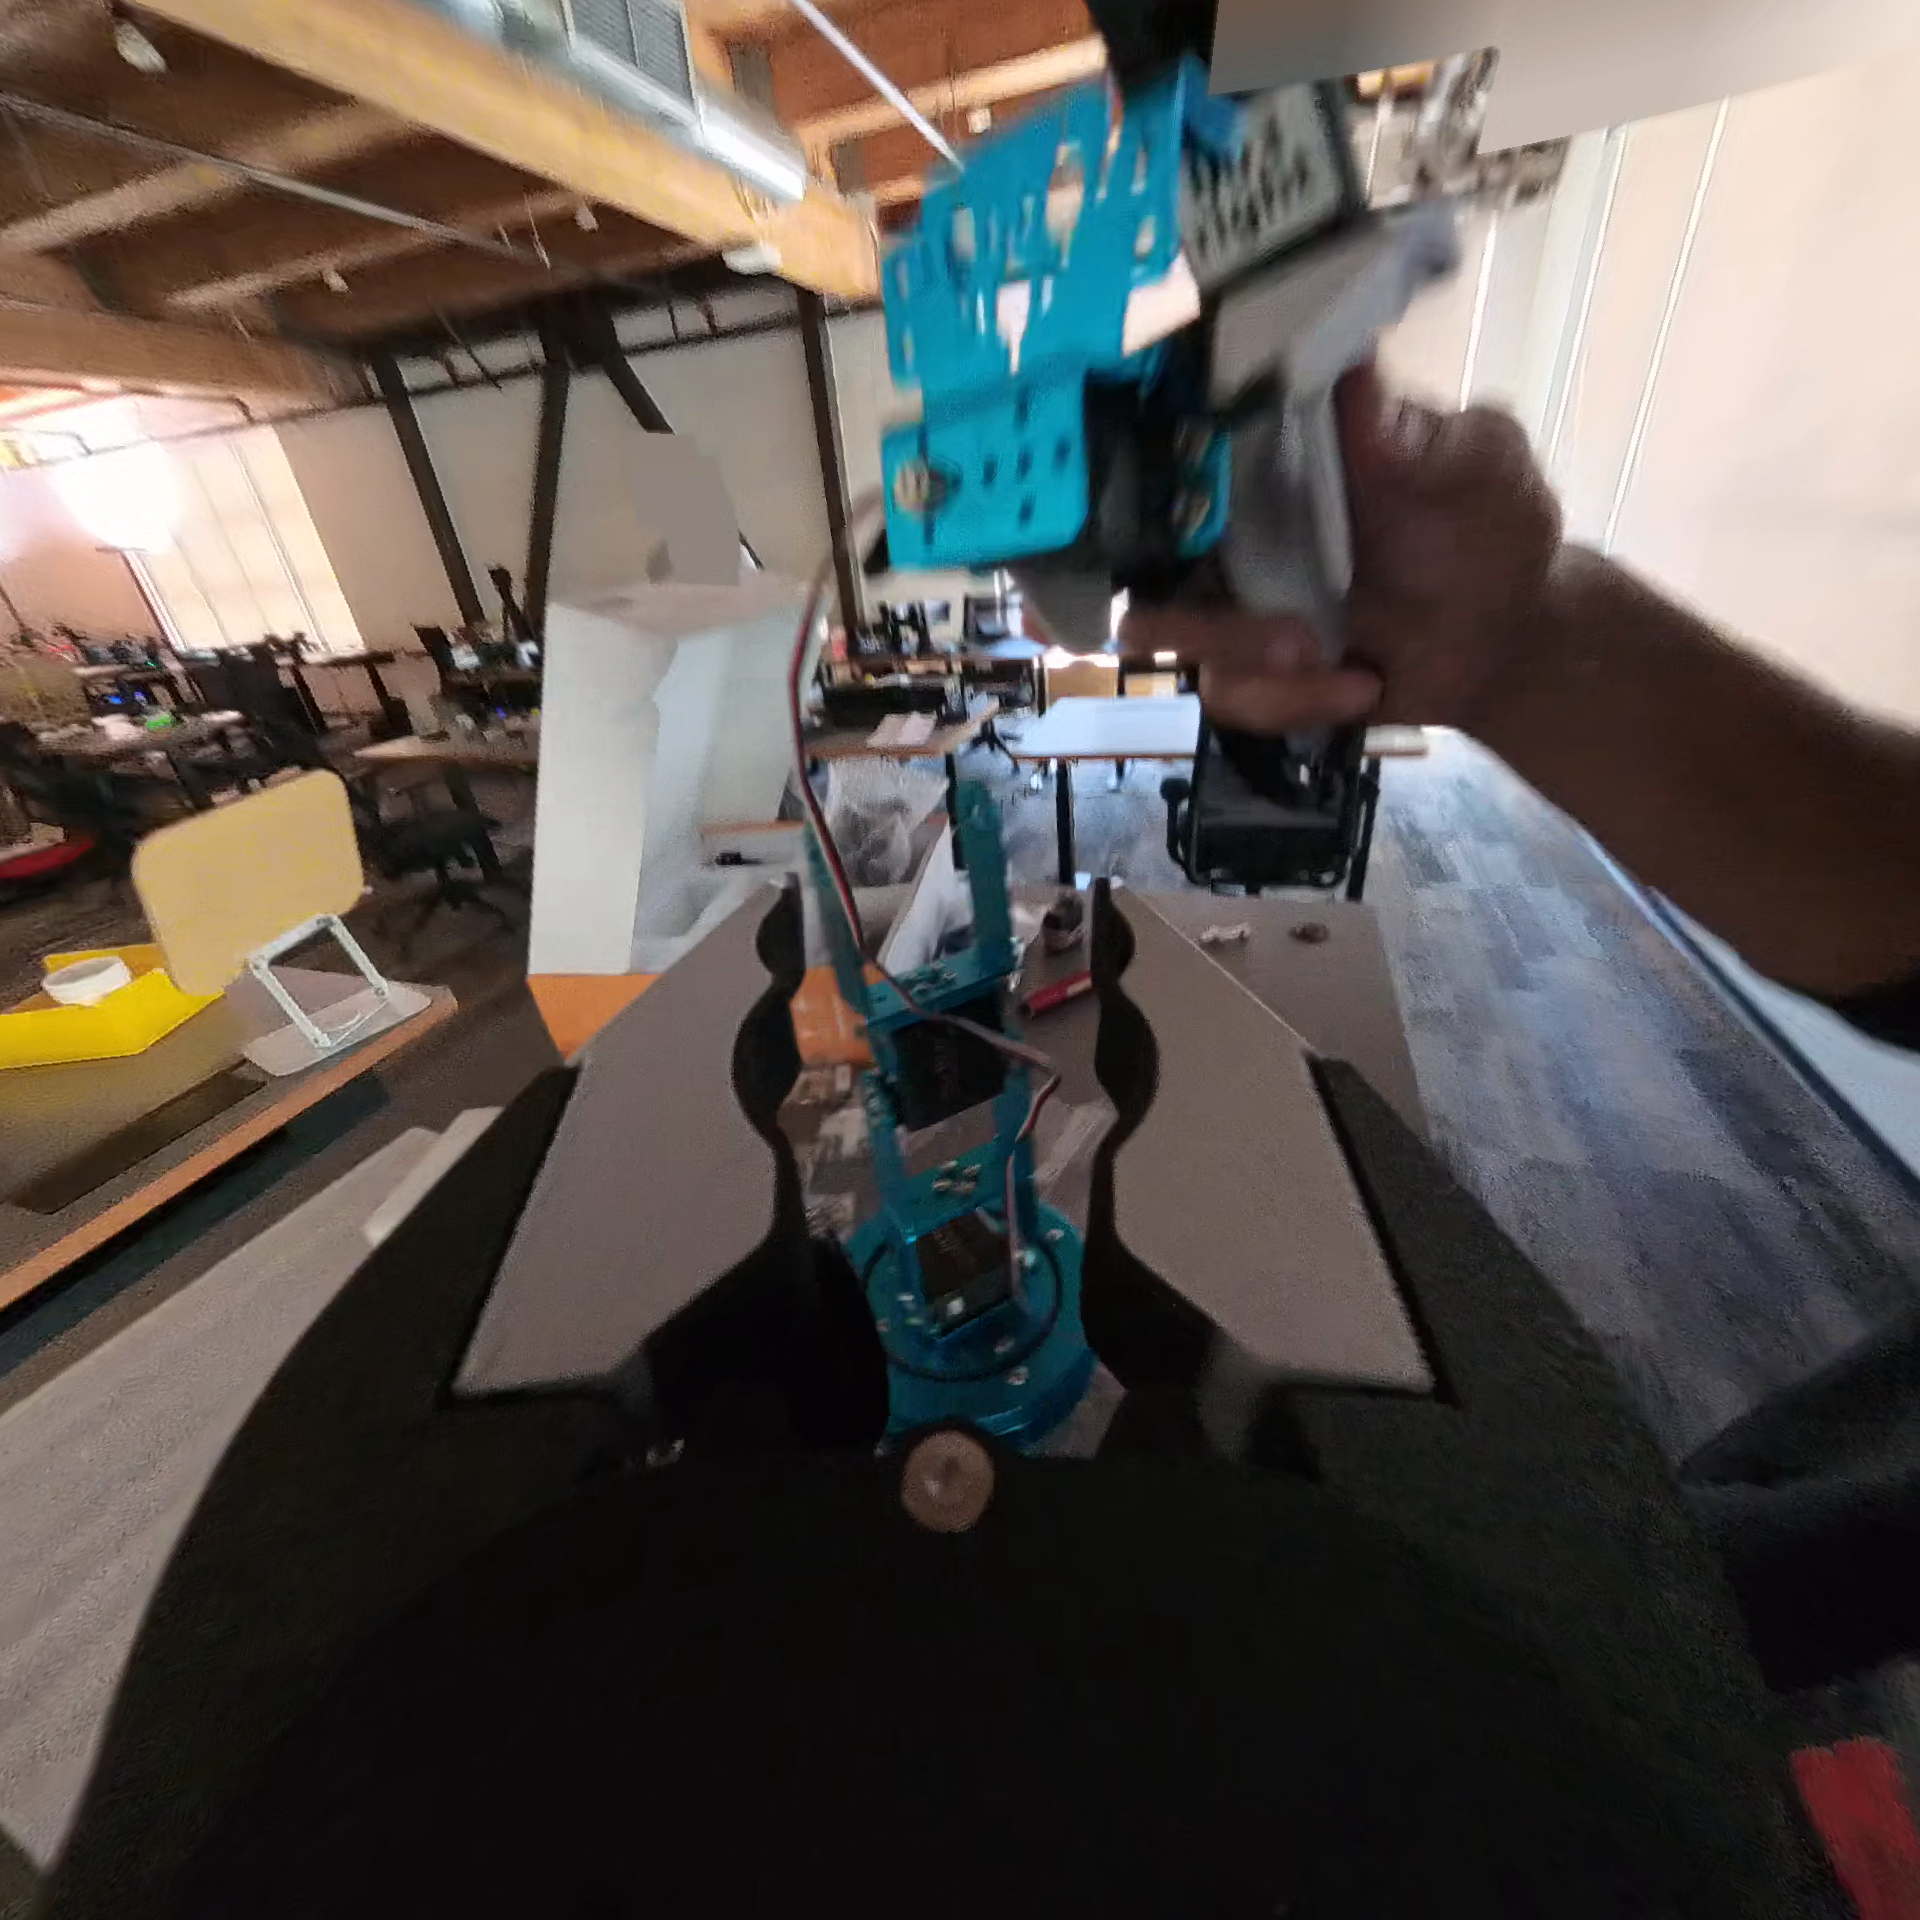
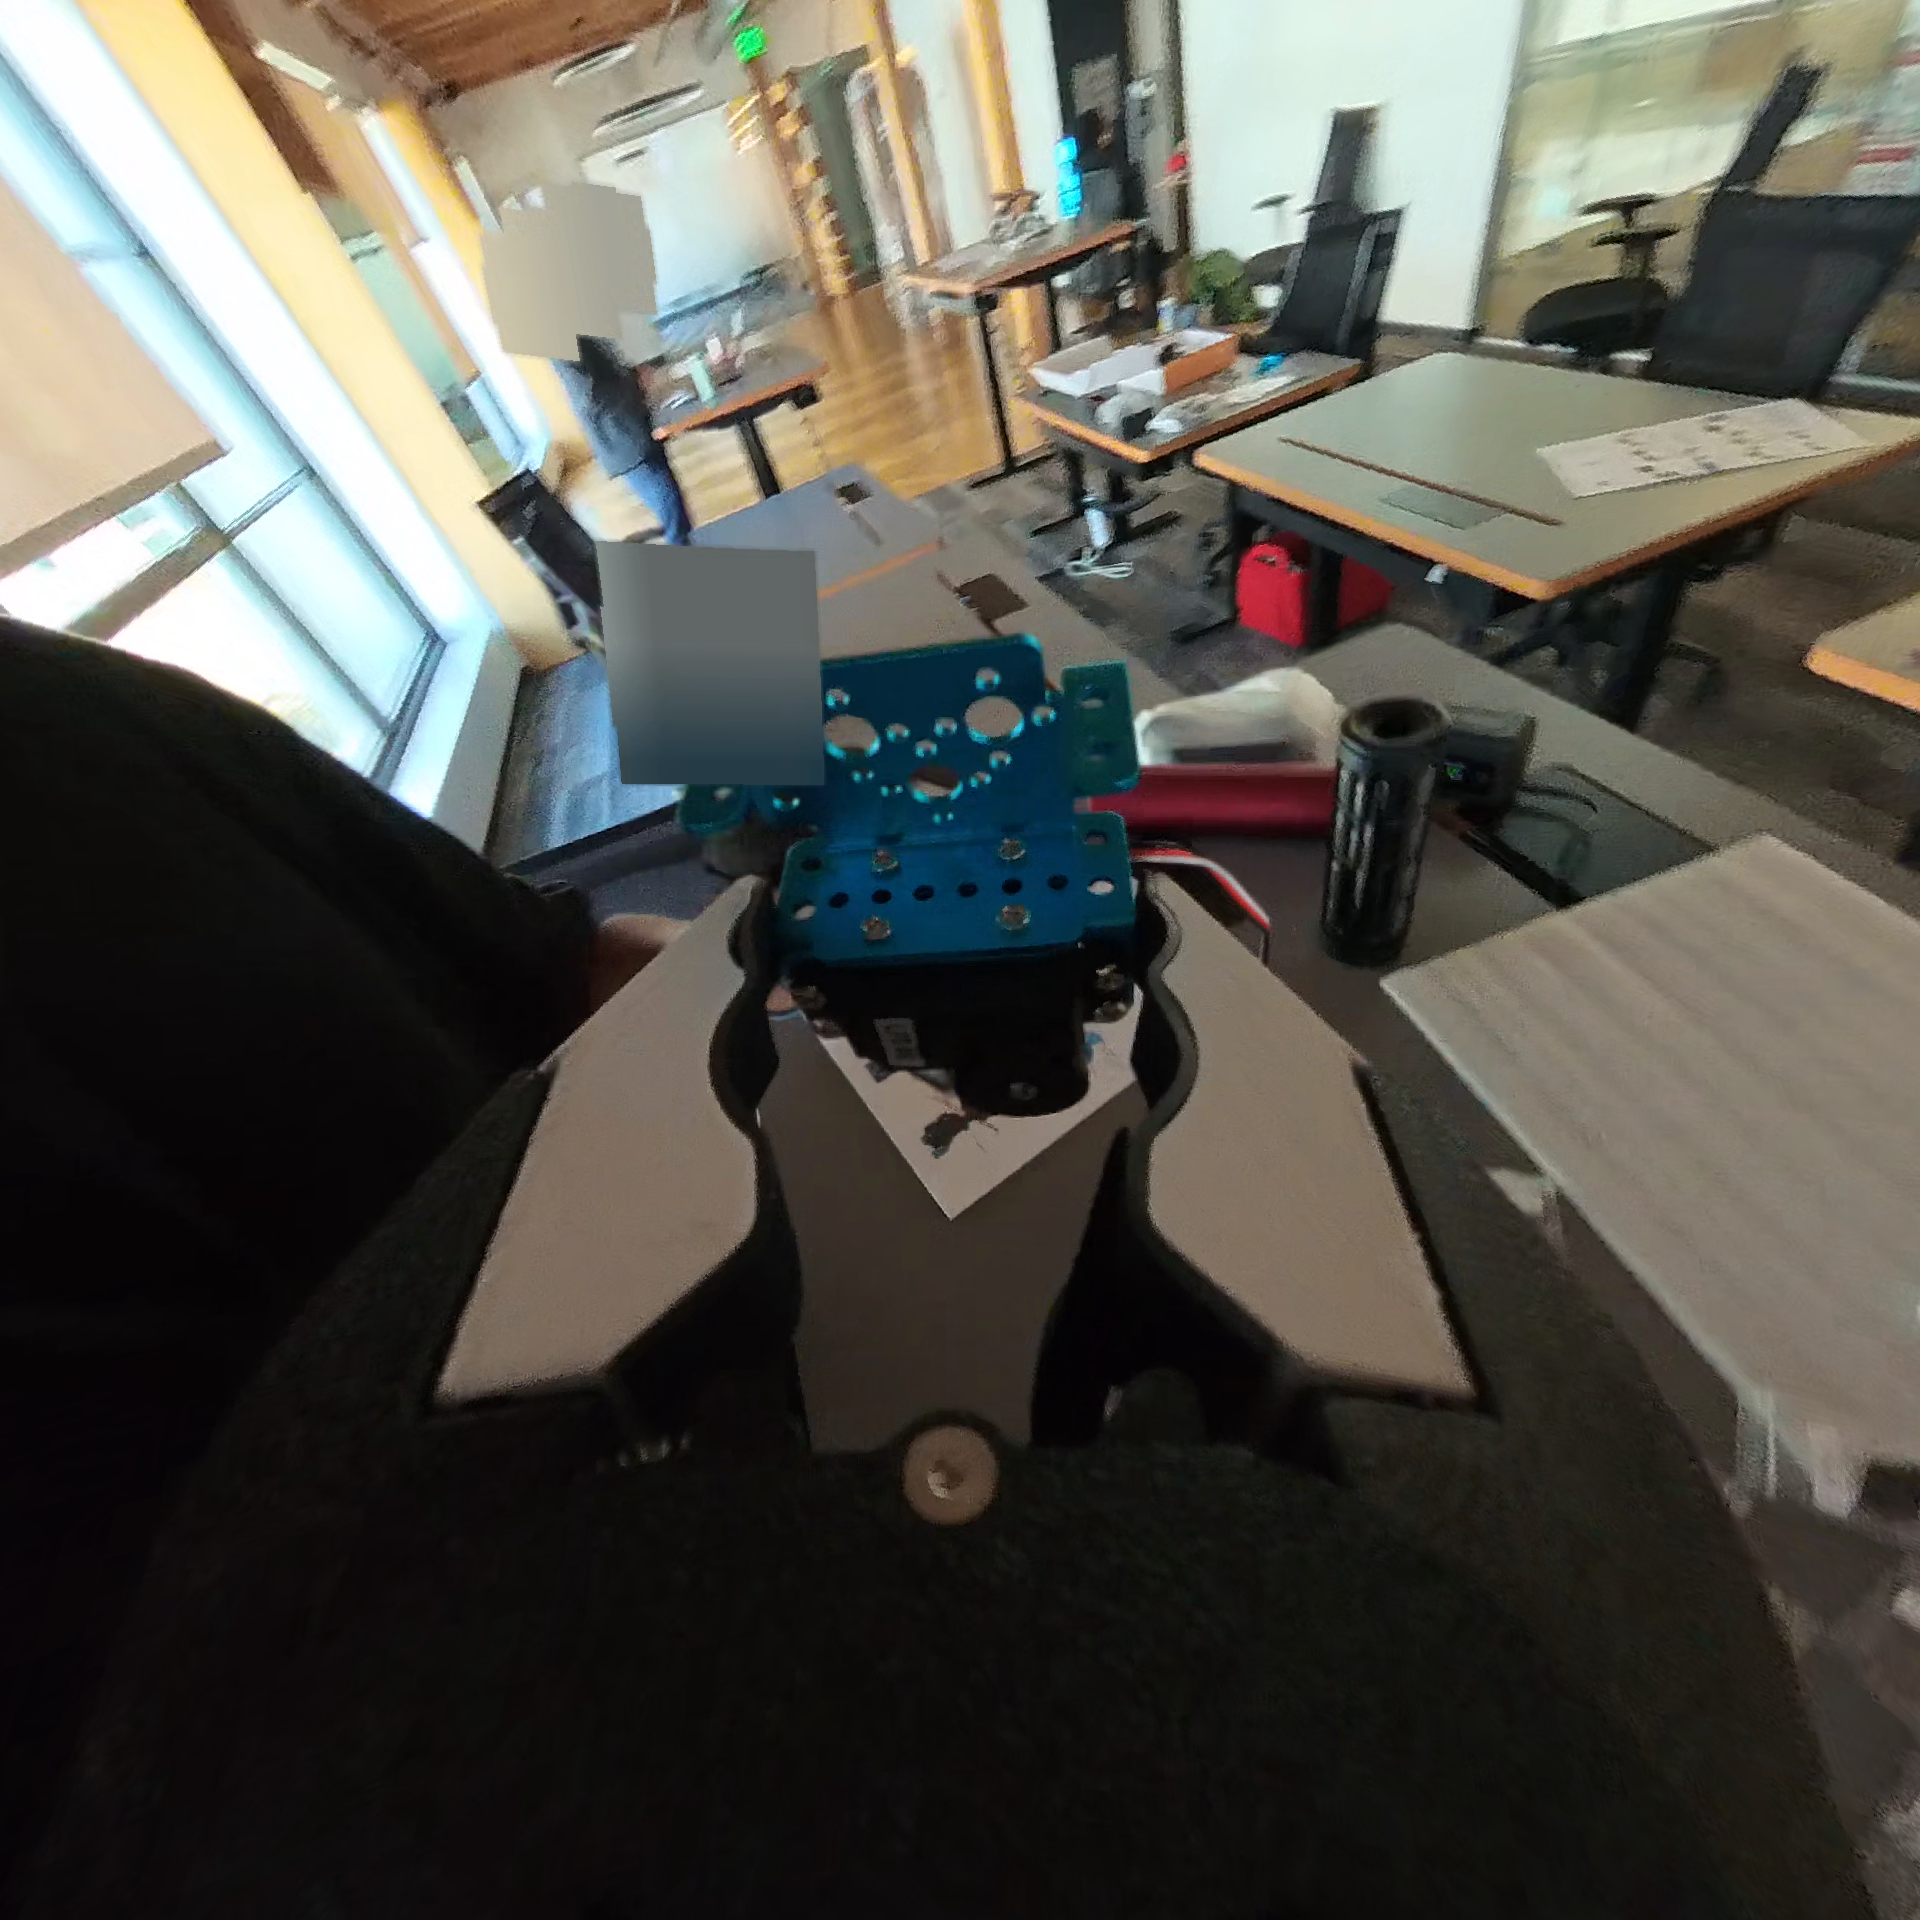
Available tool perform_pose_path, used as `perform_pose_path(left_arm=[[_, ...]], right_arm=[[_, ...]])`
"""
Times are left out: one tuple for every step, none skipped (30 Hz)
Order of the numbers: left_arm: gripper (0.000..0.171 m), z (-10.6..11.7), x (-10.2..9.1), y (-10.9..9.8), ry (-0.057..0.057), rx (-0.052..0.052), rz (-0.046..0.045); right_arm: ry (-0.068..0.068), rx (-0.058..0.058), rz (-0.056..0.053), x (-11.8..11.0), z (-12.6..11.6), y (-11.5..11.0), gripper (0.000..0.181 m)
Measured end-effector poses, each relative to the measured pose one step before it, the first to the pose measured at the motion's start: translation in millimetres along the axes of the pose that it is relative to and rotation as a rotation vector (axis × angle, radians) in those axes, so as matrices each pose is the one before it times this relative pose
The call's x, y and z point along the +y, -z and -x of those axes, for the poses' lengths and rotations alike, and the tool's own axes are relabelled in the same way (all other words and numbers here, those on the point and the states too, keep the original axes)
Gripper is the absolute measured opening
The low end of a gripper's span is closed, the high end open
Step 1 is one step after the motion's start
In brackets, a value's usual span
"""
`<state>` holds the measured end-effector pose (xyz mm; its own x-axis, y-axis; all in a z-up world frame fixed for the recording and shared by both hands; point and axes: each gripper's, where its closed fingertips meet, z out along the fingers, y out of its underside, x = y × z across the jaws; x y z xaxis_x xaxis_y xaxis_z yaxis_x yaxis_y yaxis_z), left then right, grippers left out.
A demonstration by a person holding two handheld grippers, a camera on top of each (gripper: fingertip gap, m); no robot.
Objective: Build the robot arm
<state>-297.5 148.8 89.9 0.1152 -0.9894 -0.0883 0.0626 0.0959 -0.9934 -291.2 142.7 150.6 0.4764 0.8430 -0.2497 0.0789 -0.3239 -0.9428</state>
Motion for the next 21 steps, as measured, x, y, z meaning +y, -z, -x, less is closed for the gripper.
perform_pose_path(left_arm=[[0.054, 7.67, 4.99, -8.13, -0.0300, 0.0206, 0.02525], [0.049, 7.43, 2.37, -8.45, -0.0319, 0.0178, 0.01873], [0.044, 9.27, -0.34, -8.41, -0.0309, 0.0051, 0.01074], [0.033, 13.16, -4.32, -6.31, -0.0414, -0.0165, -0.00922], [0.016, 18.45, -6.43, -4.47, -0.0417, -0.0389, -0.01850], [0.005, 22.58, -4.37, -5.33, -0.0312, -0.0486, -0.00525], [0.000, 23.98, -1.12, -7.33, -0.0132, -0.0444, 0.01583], [0.000, 18.37, -2.72, -9.11, 0.0003, -0.0106, 0.00688], [0.000, 10.03, -3.24, -11.12, -0.0032, 0.0259, -0.00222], [0.000, 8.03, -0.55, -13.81, -0.0135, 0.0183, 0.00827], [0.000, 8.35, 1.71, -15.77, -0.0310, -0.0011, 0.01354], [0.000, 8.46, 3.73, -16.77, -0.0512, -0.0147, 0.02723], [0.000, 7.39, -1.05, -15.44, -0.0614, -0.0229, 0.00440], [0.000, -3.26, -4.07, -13.34, -0.0416, 0.0337, -0.00709], [0.000, -14.54, -2.64, -11.94, -0.0104, 0.0933, 0.00237], [0.000, -20.78, 3.23, -11.17, 0.0047, 0.1199, 0.02698], [0.001, -24.52, 13.42, -11.02, 0.0228, 0.1415, 0.07592], [0.009, -17.96, 16.79, -10.68, 0.0217, 0.0976, 0.08175], [0.022, -9.45, 14.06, -7.54, 0.0105, 0.0331, 0.04493], [0.031, -12.52, 12.06, -2.43, 0.0152, 0.0555, 0.01937], [0.033, -10.09, 6.10, 1.90, 0.0435, 0.0507, -0.01817]], right_arm=[[0.0254, -0.0372, 0.0064, -11.77, -0.37, -5.08, 0.069], [0.0148, -0.0446, 0.0118, -10.42, 0.98, -4.07, 0.068], [0.0123, -0.0371, 0.0099, -10.01, 0.94, -2.69, 0.068], [0.0158, -0.0088, 0.0111, -8.14, -2.17, -0.95, 0.068], [0.0108, 0.0082, 0.0115, -5.75, -4.19, 0.87, 0.069], [0.0074, 0.0091, 0.0053, -3.70, -4.05, 2.21, 0.068], [0.0074, 0.0255, -0.0003, -1.24, -6.04, 3.50, 0.069], [0.0059, 0.0482, 0.0047, 2.80, -9.83, 4.24, 0.068], [0.0072, 0.0576, 0.0124, 7.53, -11.81, 4.04, 0.068], [0.0065, 0.0630, 0.0099, 10.19, -12.87, 3.78, 0.068], [-0.0057, 0.0500, 0.0032, 11.79, -11.42, 3.27, 0.068], [-0.0259, 0.0344, -0.0034, 12.03, -9.38, 3.16, 0.068], [-0.0305, 0.0358, -0.0097, 11.06, -8.85, 3.45, 0.068], [-0.0214, 0.0373, -0.0117, 9.79, -7.48, 3.31, 0.068], [-0.0176, 0.0194, -0.0112, 8.77, -3.04, 2.79, 0.068], [-0.0174, 0.0106, -0.0095, 7.55, -0.08, 1.89, 0.069], [-0.0062, 0.0122, -0.0011, 7.28, 1.09, 0.69, 0.068], [0.0090, 0.0246, 0.0070, 6.93, 0.44, 0.04, 0.068], [0.0127, 0.0258, 0.0145, 6.07, 0.13, -0.18, 0.068], [0.0103, 0.0171, 0.0102, 4.00, 0.81, -0.49, 0.068], [0.0069, 0.0063, 0.0040, 2.07, 1.52, -0.71, 0.068]])
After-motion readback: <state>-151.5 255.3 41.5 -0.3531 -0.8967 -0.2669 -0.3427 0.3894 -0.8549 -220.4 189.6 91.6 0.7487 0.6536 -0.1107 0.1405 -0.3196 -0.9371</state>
